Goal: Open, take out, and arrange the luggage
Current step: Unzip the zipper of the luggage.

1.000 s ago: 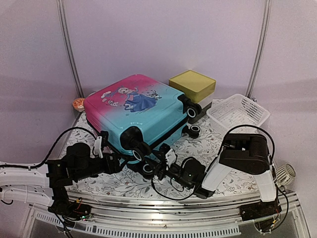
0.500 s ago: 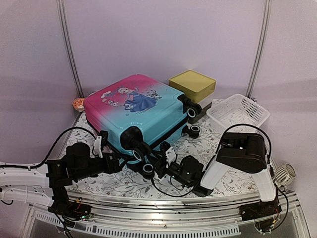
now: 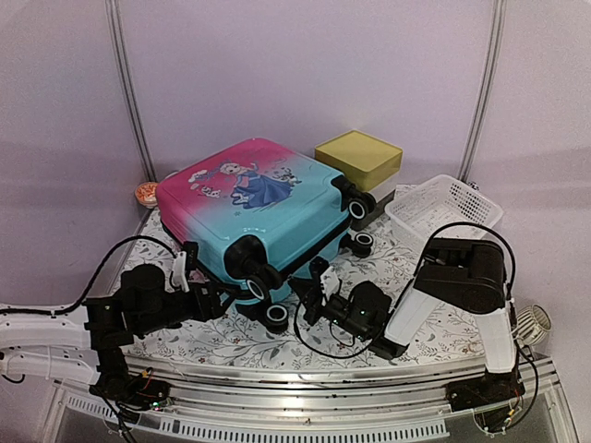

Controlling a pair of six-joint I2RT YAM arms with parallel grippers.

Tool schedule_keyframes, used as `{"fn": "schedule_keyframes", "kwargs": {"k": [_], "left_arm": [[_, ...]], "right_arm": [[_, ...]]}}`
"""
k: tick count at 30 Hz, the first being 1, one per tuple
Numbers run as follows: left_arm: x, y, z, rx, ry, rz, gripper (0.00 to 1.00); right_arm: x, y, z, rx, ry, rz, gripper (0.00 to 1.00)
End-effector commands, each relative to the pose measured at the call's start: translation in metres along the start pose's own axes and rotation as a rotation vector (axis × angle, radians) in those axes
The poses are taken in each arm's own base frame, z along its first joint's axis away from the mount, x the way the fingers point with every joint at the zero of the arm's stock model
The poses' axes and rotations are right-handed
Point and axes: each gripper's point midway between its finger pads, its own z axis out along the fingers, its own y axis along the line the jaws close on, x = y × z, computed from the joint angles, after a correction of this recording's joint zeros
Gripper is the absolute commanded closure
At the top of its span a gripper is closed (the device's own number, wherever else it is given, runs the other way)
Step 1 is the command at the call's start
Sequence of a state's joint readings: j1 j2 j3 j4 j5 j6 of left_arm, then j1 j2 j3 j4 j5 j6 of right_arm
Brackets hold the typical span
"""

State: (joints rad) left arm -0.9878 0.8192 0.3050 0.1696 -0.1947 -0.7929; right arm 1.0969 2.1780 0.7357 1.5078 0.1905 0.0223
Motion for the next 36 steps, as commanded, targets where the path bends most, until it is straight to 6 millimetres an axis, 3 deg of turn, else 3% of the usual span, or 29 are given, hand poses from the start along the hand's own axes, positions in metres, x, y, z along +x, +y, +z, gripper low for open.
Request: {"fn": "schedule_keyframes", "kwargs": {"k": [1,6,11,26,36], "left_arm": [[-0.004,0.010,-0.001,-0.009,-0.032,-0.045,0.31],[-0.007,0.017,-0.004,-0.016,-0.047,-0.067,0.31],[-0.009,0.020,-0.007,-0.026,-0.057,-0.071,0.31],[-0.011,0.020,-0.007,-0.032,-0.055,-0.070,0.31],[-0.009,0.023,-0.007,-0.043,-0.043,-0.072,0.31]], "right_arm": [[-0.012,-0.057,-0.014,0.137,-0.013,-0.015,0.99],[-0.007,-0.092,-0.016,0.192,0.042,0.013,0.97],[-0.008,-0.108,-0.017,0.227,0.090,0.044,0.95],[0.007,-0.122,-0.019,0.237,0.196,0.056,0.90],[-0.009,-0.123,-0.030,0.234,0.204,0.015,0.71]]}}
